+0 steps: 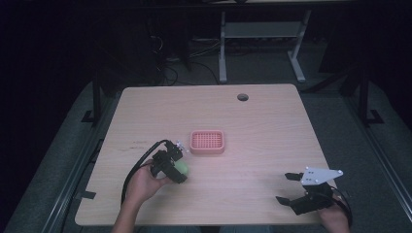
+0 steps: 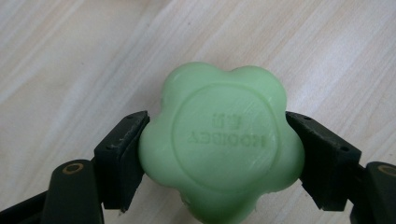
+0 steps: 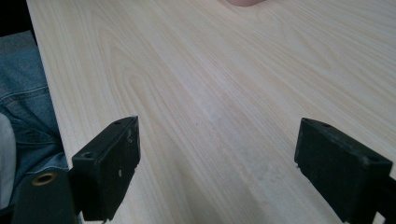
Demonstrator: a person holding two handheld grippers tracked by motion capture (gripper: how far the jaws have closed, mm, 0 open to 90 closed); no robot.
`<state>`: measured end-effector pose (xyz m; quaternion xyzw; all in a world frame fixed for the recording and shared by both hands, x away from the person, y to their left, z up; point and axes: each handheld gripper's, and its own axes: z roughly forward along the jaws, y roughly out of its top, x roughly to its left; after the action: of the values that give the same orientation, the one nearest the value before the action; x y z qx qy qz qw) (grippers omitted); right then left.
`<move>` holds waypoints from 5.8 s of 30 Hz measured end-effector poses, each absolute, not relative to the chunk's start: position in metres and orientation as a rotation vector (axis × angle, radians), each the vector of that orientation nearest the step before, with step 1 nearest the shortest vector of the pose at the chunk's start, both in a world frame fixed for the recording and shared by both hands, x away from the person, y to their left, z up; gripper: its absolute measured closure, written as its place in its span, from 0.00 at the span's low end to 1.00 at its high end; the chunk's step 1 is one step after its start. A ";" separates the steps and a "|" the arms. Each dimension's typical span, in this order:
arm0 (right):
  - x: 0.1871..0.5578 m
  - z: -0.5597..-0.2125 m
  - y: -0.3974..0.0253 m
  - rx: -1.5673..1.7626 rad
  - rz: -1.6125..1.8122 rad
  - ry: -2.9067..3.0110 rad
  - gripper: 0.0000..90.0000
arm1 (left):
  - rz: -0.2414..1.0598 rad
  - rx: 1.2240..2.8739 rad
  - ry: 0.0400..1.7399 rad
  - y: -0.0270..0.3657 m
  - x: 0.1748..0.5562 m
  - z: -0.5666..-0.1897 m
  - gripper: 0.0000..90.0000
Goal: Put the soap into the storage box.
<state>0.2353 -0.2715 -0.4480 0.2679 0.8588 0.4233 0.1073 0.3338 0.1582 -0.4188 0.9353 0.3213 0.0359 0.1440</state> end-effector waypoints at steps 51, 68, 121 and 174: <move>0.235 -0.448 -0.277 0.808 1.272 2.505 0.15 | 0.104 2.676 0.905 0.104 0.412 -0.388 0.28; 0.236 -0.448 -0.278 0.813 1.278 2.502 0.15 | 0.097 2.666 0.925 0.077 0.440 -0.393 0.28; 0.235 -0.447 -0.277 0.798 1.275 2.508 0.15 | 0.029 2.633 1.011 0.074 0.454 -0.418 0.26; 0.235 -0.449 -0.273 0.806 1.254 2.525 0.15 | 0.075 2.577 0.992 0.091 0.437 -0.400 0.25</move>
<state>0.2349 -0.2732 -0.4494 0.2734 0.8563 0.4255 0.1046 0.4366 0.0910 -0.3998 0.9162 0.3528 0.0266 0.1883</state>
